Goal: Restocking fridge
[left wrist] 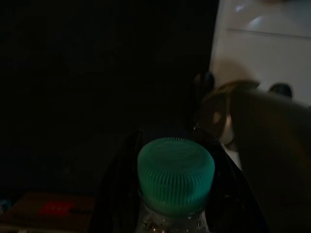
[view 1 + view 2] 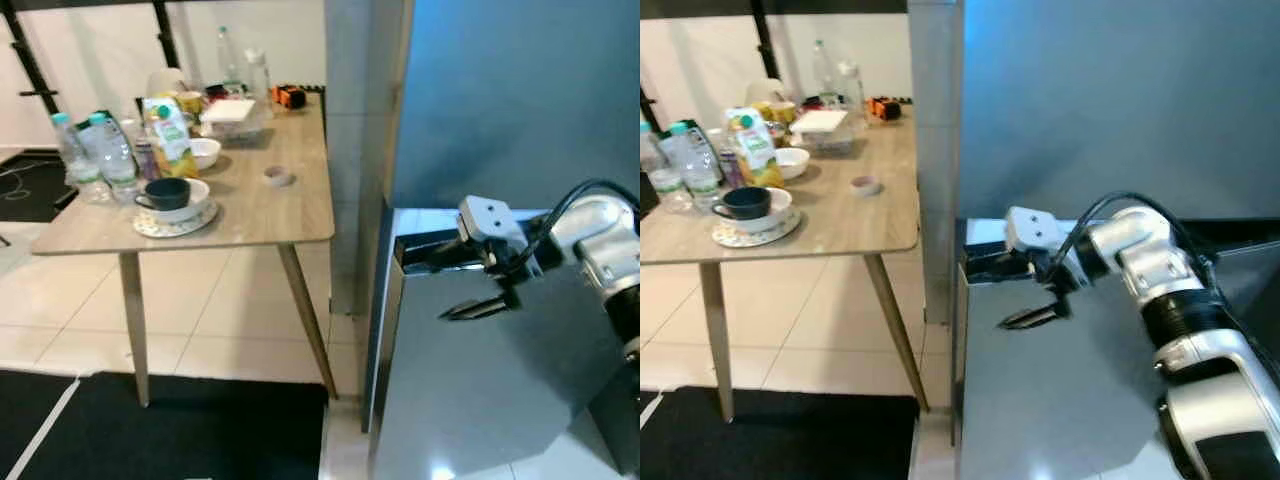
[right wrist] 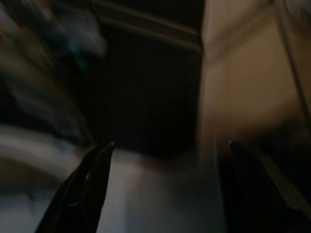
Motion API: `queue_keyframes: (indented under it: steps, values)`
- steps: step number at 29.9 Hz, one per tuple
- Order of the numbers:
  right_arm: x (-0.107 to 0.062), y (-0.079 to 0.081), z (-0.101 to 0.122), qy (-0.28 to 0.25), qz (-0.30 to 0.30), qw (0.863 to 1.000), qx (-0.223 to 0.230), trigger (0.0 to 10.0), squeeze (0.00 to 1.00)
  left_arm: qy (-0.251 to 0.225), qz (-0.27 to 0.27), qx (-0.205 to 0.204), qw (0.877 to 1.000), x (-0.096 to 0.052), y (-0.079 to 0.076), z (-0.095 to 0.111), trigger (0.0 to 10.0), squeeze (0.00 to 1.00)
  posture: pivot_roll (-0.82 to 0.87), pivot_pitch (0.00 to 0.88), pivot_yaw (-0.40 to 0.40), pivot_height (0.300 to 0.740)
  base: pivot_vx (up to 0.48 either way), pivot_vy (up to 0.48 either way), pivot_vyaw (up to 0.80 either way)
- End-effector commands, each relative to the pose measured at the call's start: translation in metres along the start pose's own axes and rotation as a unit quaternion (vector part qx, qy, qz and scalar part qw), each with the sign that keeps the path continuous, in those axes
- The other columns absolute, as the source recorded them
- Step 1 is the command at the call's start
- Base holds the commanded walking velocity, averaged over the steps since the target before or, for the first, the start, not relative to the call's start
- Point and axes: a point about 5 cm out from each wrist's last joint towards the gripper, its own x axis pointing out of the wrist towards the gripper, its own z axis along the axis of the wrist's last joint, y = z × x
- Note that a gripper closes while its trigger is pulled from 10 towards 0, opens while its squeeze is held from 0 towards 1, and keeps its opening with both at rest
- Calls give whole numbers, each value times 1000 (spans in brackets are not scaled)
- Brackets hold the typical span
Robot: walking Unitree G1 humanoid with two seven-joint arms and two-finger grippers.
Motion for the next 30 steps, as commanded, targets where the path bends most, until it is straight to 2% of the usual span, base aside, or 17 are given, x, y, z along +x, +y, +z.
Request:
queue_keyframes:
  steps: [1,4,8,11,12,14,16,20,22,23,24,26,30]
  values:
    - [-1,0,22,-55,11,998,-21,10000,0,5,3,-5,1000,0,0,-3,10000,0,-104,0,-4,740,0,0,0]
    - [-6,2,40,-130,14,991,-27,10000,0,5,2,-5,1000,0,-2,-3,10000,0,-108,0,-4,740,0,0,0]
    - [-7,2,45,-156,11,987,-28,10000,0,5,0,-5,1000,0,-4,-3,10000,0,-108,0,-4,740,0,0,0]
    - [-6,-1,40,-145,-1,989,-30,10000,0,6,-1,-5,1000,1,-6,-3,10000,0,-108,0,-4,740,0,0,0]
    - [-3,-7,27,-102,-33,994,-21,10000,0,6,-2,-5,1000,1,-9,-4,10000,0,-108,0,-4,740,0,0,0]
    - [-3,-8,23,-89,-42,995,-15,10000,0,7,-3,-5,1000,1,-10,-4,10000,0,-108,0,-4,740,0,0,0]
    - [-4,-13,17,-63,-84,994,-1,10000,0,7,-4,-5,1000,2,-12,-4,10000,0,-109,0,-6,740,0,0,0]
    - [-10,-23,18,-71,-151,986,13,10000,0,6,-4,-5,1000,2,-14,-4,10000,0,-107,0,-6,740,0,0,0]
    - [-11,-24,18,-76,-165,983,18,10000,0,7,-5,-5,1000,2,-14,-5,10000,0,-107,0,-6,740,0,0,0]
    - [-12,-24,18,-79,-165,983,20,4588,0,7,-5,-5,1000,2,-14,-5,10000,0,-107,0,-6,740,0,0,0]
    - [-13,-24,18,-81,-166,983,22,0,0,7,-4,-5,1000,1,-13,-6,10000,0,-107,0,-6,740,0,0,0]
    - [-13,-24,17,-78,-169,982,20,0,0,8,-4,-5,1000,1,-12,-6,10000,0,-108,0,-4,740,0,0,0]
    - [-15,-27,13,-29,-179,983,3,0,0,9,-2,-4,1000,0,-8,-8,10000,0,-107,0,-5,740,0,0,0]
